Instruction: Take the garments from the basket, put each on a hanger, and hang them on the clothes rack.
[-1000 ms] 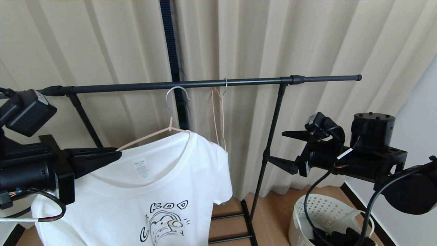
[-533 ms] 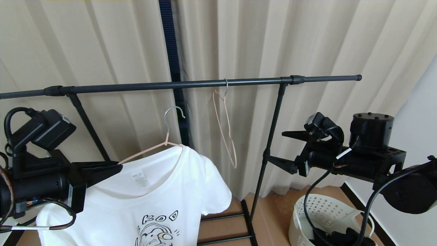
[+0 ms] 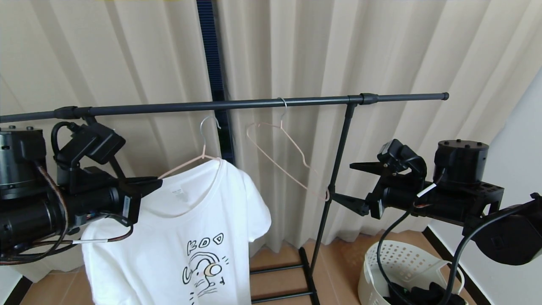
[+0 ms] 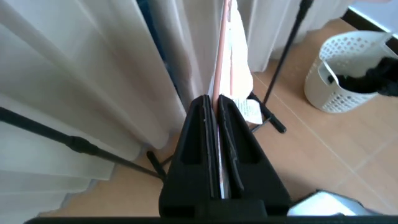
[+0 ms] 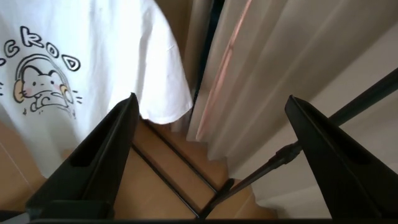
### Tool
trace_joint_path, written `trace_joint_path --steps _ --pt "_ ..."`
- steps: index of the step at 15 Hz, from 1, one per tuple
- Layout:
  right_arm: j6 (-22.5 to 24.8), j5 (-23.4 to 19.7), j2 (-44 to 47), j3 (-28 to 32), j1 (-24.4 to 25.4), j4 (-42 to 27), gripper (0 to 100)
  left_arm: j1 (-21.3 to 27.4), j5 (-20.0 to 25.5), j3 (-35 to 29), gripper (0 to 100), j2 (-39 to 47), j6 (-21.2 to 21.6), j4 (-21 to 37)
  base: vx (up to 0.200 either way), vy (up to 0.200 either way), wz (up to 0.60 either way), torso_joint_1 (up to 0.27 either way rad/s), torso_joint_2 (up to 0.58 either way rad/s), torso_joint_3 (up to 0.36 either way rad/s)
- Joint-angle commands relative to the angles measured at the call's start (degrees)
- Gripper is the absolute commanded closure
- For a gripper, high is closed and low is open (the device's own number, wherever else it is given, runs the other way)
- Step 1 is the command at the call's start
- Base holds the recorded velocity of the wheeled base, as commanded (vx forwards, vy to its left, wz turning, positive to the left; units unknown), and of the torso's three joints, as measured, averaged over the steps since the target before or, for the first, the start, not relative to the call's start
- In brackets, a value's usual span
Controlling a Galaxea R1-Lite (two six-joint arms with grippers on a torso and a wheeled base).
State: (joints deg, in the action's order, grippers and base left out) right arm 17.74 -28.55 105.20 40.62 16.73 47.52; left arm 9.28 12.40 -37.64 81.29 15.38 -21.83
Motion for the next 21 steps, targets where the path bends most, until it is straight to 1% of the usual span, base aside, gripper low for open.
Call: trace_joint_path --steps 1,2,4,5,7,10,11,12,14,16,18,19,21 --pt "0.02 -0.01 0.09 0.07 0.06 0.03 0 1.09 -1.94 -1.55 100 5.72 -2.11 -2.95 0.0 0.0 0.0 0.0 0.0 0.0" --pt "0.02 -0.01 0.09 0.07 -0.03 0.03 0 1.53 -3.17 -3.05 100 6.96 -3.34 -3.22 0.0 0.0 0.0 0.0 0.0 0.0" --pt "0.02 -0.01 0.79 0.25 -0.03 0.12 0 3.64 -5.28 -6.92 100 9.94 -7.91 -3.3 0.0 0.0 0.0 0.0 0.0 0.0" --pt "0.02 -0.01 0.79 0.25 -0.03 0.12 0 4.17 -6.07 -8.85 100 11.17 -9.41 -3.3 0.0 0.0 0.0 0.0 0.0 0.0" --pt "0.02 -0.01 0.79 0.25 -0.03 0.12 0 4.52 -6.77 -11.93 100 13.55 -11.08 -4.09 0.0 0.0 0.0 0.0 0.0 0.0" --pt "0.02 -0.01 0.88 0.51 -0.03 0.12 0 4.61 -6.77 -14.12 100 16.01 -13.19 -7.35 0.0 0.0 0.0 0.0 0.0 0.0" --pt "0.02 -0.01 0.88 0.51 -0.03 0.12 0 4.61 -6.86 -14.47 100 16.54 -13.28 -7.87 0.0 0.0 0.0 0.0 0.0 0.0" --pt "0.02 -0.01 0.88 0.51 -0.03 0.12 0 4.61 -7.74 -15.53 100 17.68 -13.89 -8.31 0.0 0.0 0.0 0.0 0.0 0.0" --pt "0.02 -0.01 0.88 0.51 -0.03 0.12 0 4.61 -8.88 -17.73 100 19.88 -15.12 -8.4 0.0 0.0 0.0 0.0 0.0 0.0" --pt "0.02 -0.01 0.88 0.51 -0.03 0.12 0 4.7 -9.41 -19.66 100 22.07 -15.3 -8.4 0.0 0.0 0.0 0.0 0.0 0.0" --pt "0.02 -0.01 0.88 0.51 -0.03 0.12 0 4.87 -9.59 -20.01 100 22.86 -15.3 -8.4 0.0 0.0 0.0 0.0 0.0 0.0" --pt "0.02 -0.01 0.88 0.51 -0.03 0.12 0 4.87 -9.59 -19.84 0 23.04 -15.3 -8.4 0.0 0.0 0.0 0.0 0.0 0.0" --pt "0.02 -0.01 0.88 0.51 -0.03 0.12 0 4.87 -9.59 -20.01 0 23.22 -15.38 -8.4 0.0 0.0 0.0 0.0 0.0 0.0"
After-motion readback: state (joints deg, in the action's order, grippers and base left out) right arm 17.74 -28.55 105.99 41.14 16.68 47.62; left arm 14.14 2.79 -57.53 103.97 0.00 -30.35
